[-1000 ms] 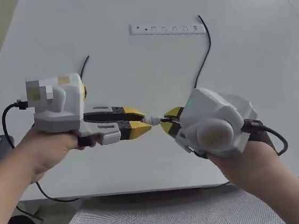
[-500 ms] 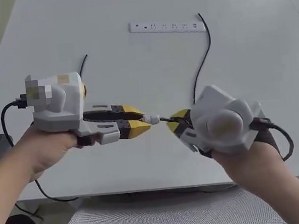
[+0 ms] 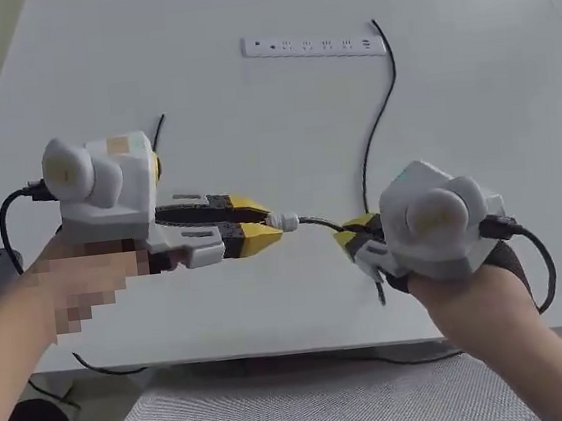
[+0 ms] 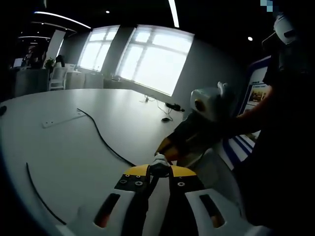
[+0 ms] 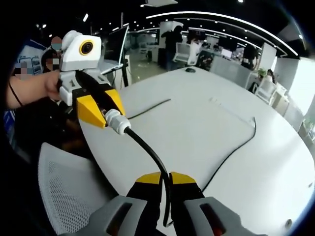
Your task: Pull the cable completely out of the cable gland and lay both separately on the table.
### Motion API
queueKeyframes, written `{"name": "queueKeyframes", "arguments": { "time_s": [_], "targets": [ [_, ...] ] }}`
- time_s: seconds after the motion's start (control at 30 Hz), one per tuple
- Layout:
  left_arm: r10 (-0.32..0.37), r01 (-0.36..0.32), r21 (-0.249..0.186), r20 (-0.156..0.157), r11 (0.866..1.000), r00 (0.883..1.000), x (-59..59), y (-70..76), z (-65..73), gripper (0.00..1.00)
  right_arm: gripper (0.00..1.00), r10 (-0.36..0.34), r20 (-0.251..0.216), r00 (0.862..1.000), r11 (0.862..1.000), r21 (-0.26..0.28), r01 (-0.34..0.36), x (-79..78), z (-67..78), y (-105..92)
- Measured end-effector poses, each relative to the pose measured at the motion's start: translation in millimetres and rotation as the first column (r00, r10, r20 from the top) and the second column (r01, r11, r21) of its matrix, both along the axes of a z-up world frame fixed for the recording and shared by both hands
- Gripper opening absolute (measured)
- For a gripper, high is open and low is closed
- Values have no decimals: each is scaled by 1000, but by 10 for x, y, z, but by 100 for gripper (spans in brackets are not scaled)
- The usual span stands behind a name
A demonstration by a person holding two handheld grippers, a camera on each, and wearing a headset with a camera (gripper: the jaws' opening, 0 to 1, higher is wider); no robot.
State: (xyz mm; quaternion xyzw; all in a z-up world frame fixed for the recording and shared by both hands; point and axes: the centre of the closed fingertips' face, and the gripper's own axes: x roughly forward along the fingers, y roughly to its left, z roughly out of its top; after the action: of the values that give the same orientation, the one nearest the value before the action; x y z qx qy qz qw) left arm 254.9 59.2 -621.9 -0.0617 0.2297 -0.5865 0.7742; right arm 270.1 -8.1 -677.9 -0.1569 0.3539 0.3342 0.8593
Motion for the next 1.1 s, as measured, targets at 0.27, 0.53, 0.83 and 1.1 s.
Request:
{"name": "queueKeyframes", "arguments": {
  "time_s": [0.27, 0.53, 0.83, 1.1],
  "targets": [
    [-2, 2, -2, -8, 1000, 1000, 7, -8, -8, 15, 0, -96, -73, 993, 995, 12, 97, 7, -173, -161],
    [1, -1, -8, -21, 1000, 1000, 23, 8, -10, 15, 0, -95, -90, 991, 994, 44, 99, -41, -177, -140],
    [6, -6, -9, -24, 1000, 1000, 35, 22, -7, 15, 2, -48, -30, 998, 995, 80, 50, -31, -7, -66],
    [6, -6, -11, -27, 1000, 1000, 16, 33, 18, 15, 6, 40, 21, 999, 997, 59, -41, -90, 174, 50]
  ]
}}
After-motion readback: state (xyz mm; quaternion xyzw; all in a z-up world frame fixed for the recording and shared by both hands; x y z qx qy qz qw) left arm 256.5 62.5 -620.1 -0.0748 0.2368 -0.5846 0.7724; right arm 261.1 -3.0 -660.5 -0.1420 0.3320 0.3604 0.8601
